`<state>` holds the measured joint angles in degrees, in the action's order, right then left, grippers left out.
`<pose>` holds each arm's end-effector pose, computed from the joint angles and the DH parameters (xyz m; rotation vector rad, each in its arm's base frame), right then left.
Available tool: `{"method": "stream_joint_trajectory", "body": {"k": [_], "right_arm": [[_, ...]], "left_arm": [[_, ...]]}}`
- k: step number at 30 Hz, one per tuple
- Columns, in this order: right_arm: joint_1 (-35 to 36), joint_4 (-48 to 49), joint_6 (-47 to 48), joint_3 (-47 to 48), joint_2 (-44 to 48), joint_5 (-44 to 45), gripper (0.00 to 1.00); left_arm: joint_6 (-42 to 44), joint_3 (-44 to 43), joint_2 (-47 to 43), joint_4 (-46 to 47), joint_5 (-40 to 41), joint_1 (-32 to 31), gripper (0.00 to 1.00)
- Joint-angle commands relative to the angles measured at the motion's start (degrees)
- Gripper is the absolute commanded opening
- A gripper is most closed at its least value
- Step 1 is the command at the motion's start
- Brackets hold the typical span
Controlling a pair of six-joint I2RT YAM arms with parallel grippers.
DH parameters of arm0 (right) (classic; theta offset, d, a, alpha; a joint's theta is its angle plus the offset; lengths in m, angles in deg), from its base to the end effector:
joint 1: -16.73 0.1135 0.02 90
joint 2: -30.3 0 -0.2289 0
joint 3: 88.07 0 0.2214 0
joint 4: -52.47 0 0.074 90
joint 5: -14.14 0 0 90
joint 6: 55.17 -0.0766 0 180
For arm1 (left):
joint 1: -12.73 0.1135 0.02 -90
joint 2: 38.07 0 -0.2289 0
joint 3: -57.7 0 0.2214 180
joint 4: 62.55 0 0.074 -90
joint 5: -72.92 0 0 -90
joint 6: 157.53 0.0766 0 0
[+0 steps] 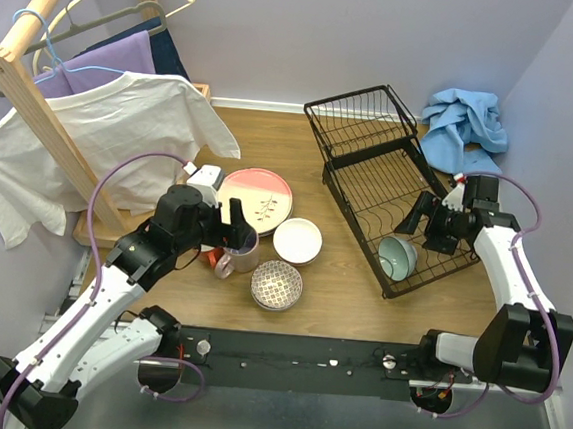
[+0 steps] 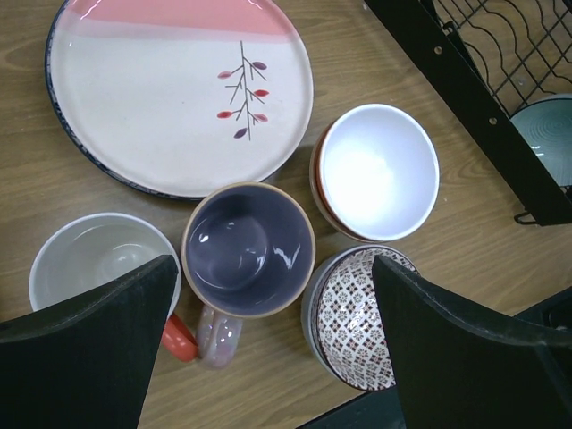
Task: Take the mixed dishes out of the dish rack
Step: Pick up the bowl from the dish rack.
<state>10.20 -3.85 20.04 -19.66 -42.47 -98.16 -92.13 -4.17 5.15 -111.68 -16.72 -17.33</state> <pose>0.2456 0.0011 0.1890 0.3500 2.5856 0.5613 0.1671 -0.0961 0.2647 0.0987 2.1517 -0.5594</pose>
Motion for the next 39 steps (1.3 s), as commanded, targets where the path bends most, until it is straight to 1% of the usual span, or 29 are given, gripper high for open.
{"method": "stream_joint_trajectory", "body": {"k": [1, 4, 11, 24, 29, 33, 34, 36, 39], "right_arm": [[-0.68, 0.08, 0.46, -2.06, -0.88, -3.53, 1.0], [-1.03, 1.92, -0.15, -4.17, -0.88, -4.94, 1.0], [-1.3, 4.48, -0.6, -6.45, -1.23, -5.03, 1.0], [-1.47, 5.0, 1.34, -5.4, -0.8, -7.93, 0.99], [-1.47, 4.04, 2.04, -4.7, -0.62, -8.11, 0.91], [-1.47, 3.69, 3.27, -5.05, -1.14, -10.38, 0.85], [-1.47, 3.51, 3.45, -5.05, -1.23, -10.65, 0.81], [-1.47, 2.72, 4.06, -4.96, -1.67, -11.53, 0.78], [-1.47, 1.84, 4.24, -4.52, -1.23, -12.85, 0.69]], "left_arm": [[2.01, 0.36, -0.51, 1.24, -3.17, 0.45, 0.99], [2.1, 0.1, -0.42, 1.77, -3.7, 0.36, 0.99], [2.19, -0.96, 0.37, 2.73, -5.19, 0.36, 0.99], [1.84, -1.57, 1.86, 3.88, -6.86, 0.36, 0.99], [1.31, -1.49, 2.57, 4.49, -7.65, 0.36, 0.99], [1.13, -1.49, 2.92, 4.93, -8.18, 0.36, 0.99], [1.05, -1.57, 3.01, 5.02, -8.27, 0.44, 0.99], [0.87, -1.4, 3.01, 5.02, -8.44, 0.36, 0.99], [0.7, -1.22, 3.1, 5.46, -8.71, 0.36, 0.99]]}}
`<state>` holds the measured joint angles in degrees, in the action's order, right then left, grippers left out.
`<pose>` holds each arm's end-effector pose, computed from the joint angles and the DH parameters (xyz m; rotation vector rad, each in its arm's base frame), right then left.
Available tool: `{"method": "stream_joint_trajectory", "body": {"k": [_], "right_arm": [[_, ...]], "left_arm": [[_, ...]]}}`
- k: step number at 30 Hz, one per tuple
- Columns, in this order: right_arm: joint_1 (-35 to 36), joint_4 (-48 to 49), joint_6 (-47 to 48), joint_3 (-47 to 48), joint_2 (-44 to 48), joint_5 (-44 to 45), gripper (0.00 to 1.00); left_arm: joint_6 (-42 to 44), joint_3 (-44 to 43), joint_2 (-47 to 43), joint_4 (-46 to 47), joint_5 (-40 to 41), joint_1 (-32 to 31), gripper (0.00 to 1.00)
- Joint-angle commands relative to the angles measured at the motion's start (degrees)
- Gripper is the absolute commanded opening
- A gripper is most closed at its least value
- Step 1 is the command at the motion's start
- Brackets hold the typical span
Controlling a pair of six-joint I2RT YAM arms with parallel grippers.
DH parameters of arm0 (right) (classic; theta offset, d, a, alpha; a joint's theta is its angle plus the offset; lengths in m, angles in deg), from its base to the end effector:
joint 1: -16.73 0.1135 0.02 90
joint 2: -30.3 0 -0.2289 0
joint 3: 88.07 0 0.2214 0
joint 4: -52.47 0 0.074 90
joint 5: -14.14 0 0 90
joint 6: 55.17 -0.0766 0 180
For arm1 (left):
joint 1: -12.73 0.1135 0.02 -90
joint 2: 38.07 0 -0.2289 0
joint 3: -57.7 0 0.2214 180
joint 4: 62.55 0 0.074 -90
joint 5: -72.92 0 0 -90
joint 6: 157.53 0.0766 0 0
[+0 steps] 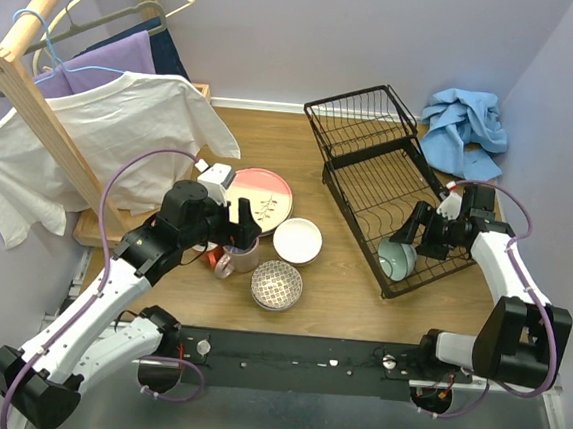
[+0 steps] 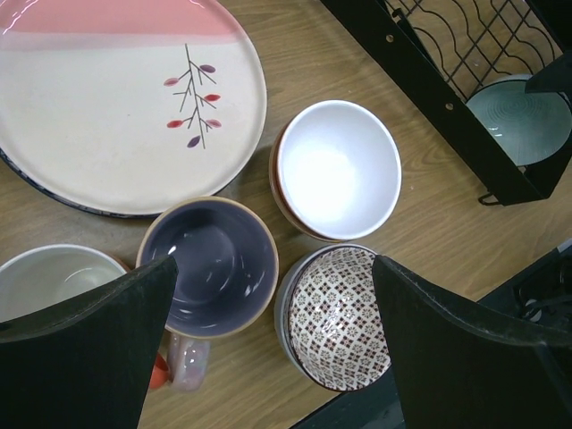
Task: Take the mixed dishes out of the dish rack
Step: Pick up the bowl from the dish rack.
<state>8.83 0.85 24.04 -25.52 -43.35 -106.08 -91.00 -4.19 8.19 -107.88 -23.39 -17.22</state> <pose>0.2401 0.0056 0.1659 0.2534 2.5863 0.7158 0.1737 -0.1098 0.2641 0.1909 2.1502 -0.6695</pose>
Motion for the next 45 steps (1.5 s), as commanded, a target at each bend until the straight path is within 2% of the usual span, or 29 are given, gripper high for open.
{"method": "stream_joint_trajectory", "body": {"k": [1, 10, 19, 32, 38, 45], "right_arm": [[-0.1, -3.12, 0.33, 1.51, -0.18, -5.2, 0.64], [0.34, -5.67, 0.59, 3.44, 1.66, -2.75, 0.33], [2.27, -7.08, -1.6, 5.73, 4.65, 4.63, 0.27], [2.8, -8.4, -2.84, 8.19, 8.25, 8.86, 0.19], [2.89, -7.69, -3.36, 8.63, 9.49, 8.25, 0.18], [2.8, -0.07, -9.59, 7.75, 11.94, 0.43, 0.17]], "left_arm": [[-0.62, -1.2, 0.23, 1.66, -2.13, 0.25, 0.99], [-1.32, -1.11, 1.11, 3.24, -3.01, 0.25, 0.99], [-2.81, -1.55, 2.69, 5.43, -4.68, 0.25, 0.99], [-5.1, -1.11, 2.52, 7.28, -5.82, 0.25, 0.99], [-5.8, -1.2, 2.61, 7.81, -5.91, 0.25, 0.99], [-7.73, -1.2, 4.19, 11.49, -8.11, 0.25, 0.99]]}}
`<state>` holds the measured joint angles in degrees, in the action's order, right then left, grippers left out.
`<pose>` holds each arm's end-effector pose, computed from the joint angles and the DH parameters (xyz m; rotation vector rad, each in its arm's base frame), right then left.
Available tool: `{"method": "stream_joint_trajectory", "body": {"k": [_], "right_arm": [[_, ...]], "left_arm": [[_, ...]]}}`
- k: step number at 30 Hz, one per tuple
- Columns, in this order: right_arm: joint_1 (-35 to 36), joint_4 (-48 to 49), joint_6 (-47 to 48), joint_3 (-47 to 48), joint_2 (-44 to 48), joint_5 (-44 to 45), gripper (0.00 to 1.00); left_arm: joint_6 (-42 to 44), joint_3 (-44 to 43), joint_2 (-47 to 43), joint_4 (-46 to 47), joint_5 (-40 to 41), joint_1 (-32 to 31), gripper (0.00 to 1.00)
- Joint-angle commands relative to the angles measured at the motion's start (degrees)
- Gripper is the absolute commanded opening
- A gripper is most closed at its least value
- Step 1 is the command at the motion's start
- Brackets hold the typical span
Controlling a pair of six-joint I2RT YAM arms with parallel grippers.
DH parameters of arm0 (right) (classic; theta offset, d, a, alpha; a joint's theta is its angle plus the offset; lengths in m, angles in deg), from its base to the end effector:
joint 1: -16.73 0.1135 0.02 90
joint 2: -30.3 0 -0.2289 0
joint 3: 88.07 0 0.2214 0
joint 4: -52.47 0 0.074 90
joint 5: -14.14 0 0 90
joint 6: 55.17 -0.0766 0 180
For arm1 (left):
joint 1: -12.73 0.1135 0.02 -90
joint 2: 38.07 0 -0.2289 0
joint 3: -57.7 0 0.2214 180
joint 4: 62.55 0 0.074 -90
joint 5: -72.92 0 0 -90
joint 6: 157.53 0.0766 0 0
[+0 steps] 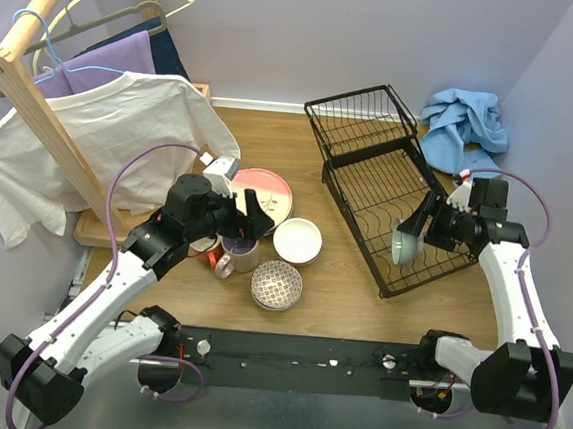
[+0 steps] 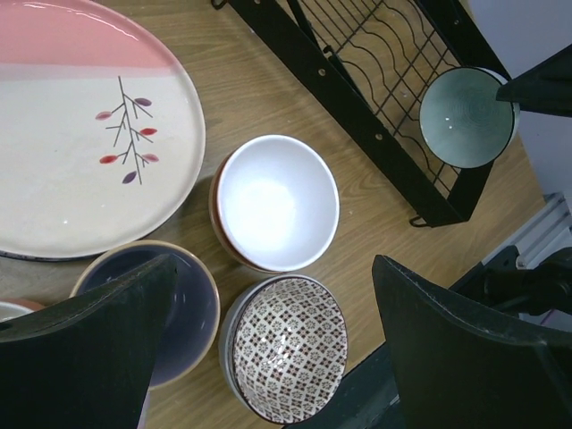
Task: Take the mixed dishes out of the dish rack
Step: Pick up the bowl from the dish rack.
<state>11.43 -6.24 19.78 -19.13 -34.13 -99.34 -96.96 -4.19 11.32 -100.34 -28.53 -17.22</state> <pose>0.2282 0.0095 0.2204 0.2758 2.4842 0.5848 0.1847 -0.1240 0.2715 0.1433 2.1053 -0.8442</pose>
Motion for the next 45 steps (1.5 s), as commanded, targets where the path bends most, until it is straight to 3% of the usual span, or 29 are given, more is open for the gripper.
{"method": "stream_joint_trajectory", "body": {"k": [1, 11, 17, 27, 31, 37, 40, 43, 44, 45], "right_arm": [[0.2, 7.9, -6.04, 1.28, 2.9, -7.88, 0.17], [0.2, 18.54, -15.97, 0.93, 5.45, -18.08, 0.13], [0.38, 28.29, -24.58, -2.05, 6.59, -25.99, 0.13], [3.19, 41.56, -34.95, -6.71, 7.82, -31.71, 0.13], [4.16, 42.54, -36.63, -7.16, 8.08, -32.41, 0.13], [5.21, 48.25, -40.22, -9.0, 8.26, -33.47, 0.13], [5.21, 50.27, -41.37, -9.79, 8.0, -33.91, 0.13], [5.21, 50.71, -41.38, -9.97, 7.82, -34.0, 0.14], [5.21, 50.8, -41.2, -9.97, 7.73, -34.0, 0.14], [5.21, 50.89, -41.29, -10.06, 7.73, -34.0, 0.14]], "left_arm": [[-2.21, -1.2, 1.67, 4.57, -3.76, 0.25, 0.99], [-6.43, -4.53, 9.14, 15.46, -6.22, -0.8, 0.99], [-6.96, -8.31, 16.95, 21.79, -3.94, -6.07, 0.99], [-10.99, -16.75, 32.25, 31.29, 0.37, -13.63, 0.95], [-13.45, -18.43, 36.91, 33.22, 0.63, -14.43, 0.9], [-15.92, -19.13, 41.4, 35.16, -0.42, -14.87, 0.75], [-17.15, -18.96, 42.46, 36.3, -1.56, -14.87, 0.62], [-18.38, -18.43, 42.9, 37.79, -2.62, -14.87, 0.42], [-18.56, -18.34, 42.81, 38.23, -2.71, -14.87, 0.29], [-18.73, -18.08, 42.64, 38.5, -2.8, -14.87, 0.22]]}}
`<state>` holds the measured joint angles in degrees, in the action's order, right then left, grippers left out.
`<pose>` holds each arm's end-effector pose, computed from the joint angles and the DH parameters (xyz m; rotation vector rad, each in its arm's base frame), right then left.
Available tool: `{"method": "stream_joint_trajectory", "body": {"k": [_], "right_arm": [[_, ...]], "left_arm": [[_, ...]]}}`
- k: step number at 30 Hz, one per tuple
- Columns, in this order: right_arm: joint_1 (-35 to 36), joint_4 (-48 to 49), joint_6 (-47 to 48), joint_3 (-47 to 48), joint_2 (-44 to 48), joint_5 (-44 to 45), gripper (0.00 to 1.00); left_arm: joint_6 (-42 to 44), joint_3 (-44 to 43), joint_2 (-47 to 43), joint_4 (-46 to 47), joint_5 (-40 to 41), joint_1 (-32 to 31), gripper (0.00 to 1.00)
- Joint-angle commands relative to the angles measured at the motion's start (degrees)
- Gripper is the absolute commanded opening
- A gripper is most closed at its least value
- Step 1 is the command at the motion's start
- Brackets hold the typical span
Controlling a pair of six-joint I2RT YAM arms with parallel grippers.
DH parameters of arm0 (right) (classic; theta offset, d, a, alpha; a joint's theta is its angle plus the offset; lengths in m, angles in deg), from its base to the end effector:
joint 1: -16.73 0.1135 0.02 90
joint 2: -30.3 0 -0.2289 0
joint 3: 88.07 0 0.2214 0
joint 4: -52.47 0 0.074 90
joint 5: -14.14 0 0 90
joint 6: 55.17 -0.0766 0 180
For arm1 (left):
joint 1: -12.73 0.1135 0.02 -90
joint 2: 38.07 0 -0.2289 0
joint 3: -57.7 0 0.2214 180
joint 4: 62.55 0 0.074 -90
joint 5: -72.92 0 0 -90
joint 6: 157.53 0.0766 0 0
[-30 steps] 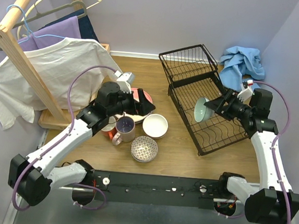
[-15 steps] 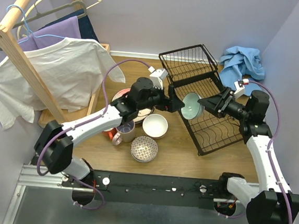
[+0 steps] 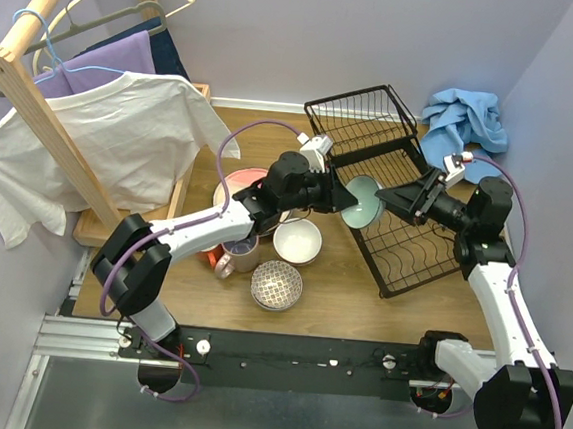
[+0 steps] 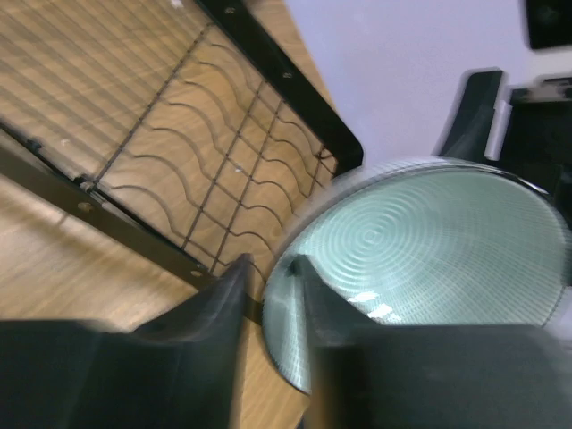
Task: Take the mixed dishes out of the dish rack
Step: Pick up the bowl from the dish rack, then place the bowl at the center of the board.
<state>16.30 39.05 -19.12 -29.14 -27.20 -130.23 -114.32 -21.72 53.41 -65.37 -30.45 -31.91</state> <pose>0.2348 0.0605 0.2874 0.1564 1.9423 1.4812 0.2622 -0.2838 0.2579 0.1451 2.0360 -1.2855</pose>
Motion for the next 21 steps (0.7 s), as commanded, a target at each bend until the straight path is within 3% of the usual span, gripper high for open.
{"method": "stream_joint_trajectory", "body": {"k": [1, 2, 3, 7, 8, 12, 14, 21], "right_arm": [[0.34, 5.6, -2.04, -0.13, 0.72, -3.11, 0.15], [0.34, 5.43, -1.77, -0.13, 0.72, -3.02, 0.19], [0.25, 4.91, -1.42, -0.13, 0.72, -2.94, 0.22], [0.34, 0.96, 2.52, 0.92, 0.8, -1.71, 0.52], [0.34, -0.1, 3.49, 1.36, 0.81, -0.92, 0.65], [0.34, -9.48, 10.61, 4.52, 0.63, 2.24, 0.94], [0.34, -12.4, 14.92, 6.54, 0.54, 4.69, 1.0], [0.25, -21.2, 25.3, 10.32, 0.02, 13.4, 1.0]], "left_arm": [[-1.47, -0.37, 0.45, 3.7, -1.13, -0.18, 0.16], [-1.55, -0.2, -0.16, 3.88, -1.05, -0.18, 0.05], [-1.38, 0.24, -0.34, 3.79, -0.7, -0.09, 0.0], [0.11, 0.95, -2.36, 2.22, 0.44, 0.43, 0.0], [0.81, 1.04, -3.32, 1.6, 0.71, 0.61, 0.0], [6.95, -0.36, -6.66, -8.29, 5.61, 1.14, 0.0], [11.34, -0.89, -9.02, -12.62, 7.56, 1.05, 0.0], [20.67, -1.6, -16.68, -35.1, 15.47, -0.79, 0.0]]}}
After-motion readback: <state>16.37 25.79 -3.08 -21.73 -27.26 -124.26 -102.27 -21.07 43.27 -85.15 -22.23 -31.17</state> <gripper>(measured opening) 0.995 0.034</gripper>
